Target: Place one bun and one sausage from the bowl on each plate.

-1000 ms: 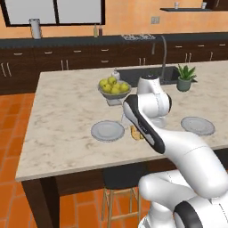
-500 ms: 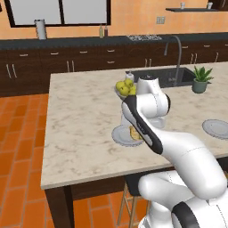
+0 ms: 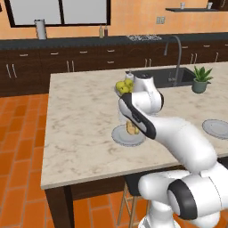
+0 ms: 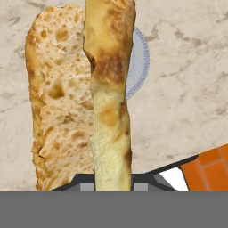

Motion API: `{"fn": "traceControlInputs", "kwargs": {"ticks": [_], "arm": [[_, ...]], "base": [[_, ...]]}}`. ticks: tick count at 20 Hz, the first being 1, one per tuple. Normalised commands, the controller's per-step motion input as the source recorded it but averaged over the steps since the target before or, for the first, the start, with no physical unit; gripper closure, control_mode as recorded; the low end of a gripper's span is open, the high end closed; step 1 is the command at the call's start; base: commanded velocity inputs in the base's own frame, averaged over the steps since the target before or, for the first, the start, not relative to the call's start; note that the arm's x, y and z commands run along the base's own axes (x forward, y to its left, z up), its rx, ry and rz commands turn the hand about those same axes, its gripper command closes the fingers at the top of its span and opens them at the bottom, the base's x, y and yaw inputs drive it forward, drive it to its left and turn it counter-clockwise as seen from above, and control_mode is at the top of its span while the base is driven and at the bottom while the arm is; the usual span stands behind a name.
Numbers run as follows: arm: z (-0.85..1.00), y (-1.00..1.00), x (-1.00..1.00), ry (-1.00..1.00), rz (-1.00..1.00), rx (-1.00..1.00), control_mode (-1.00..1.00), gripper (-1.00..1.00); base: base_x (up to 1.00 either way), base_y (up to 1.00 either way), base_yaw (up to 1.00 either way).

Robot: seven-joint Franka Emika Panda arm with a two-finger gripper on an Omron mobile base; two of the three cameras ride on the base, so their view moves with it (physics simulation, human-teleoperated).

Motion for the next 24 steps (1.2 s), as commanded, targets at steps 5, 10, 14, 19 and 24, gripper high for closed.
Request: {"fn": "traceControlInputs", "kwargs": {"ticks": [5,10,14,19,24], "arm": [[-0.48,0.02,0.89,0.00,-0.01,0.00,-1.00,1.00],[-0.70,0.01,0.57,0.00,-0.03,0.00,-1.00,1.00],[-0.50,0.05,0.54,0.00,-0.01,0.00,-1.00,1.00],[-0.26,0.04,0.14,-0.02,-0.03,0.00,-1.00,1.00],[-0.26,0.00,0.35,-0.01,0.00,0.00,-1.00,1.00]], "base": [[0.00,0.00,0.00],[0.00,0.00,0.00],[0.00,0.00,0.00],[0.00,0.00,0.00],[0.00,0.00,0.00]]}}
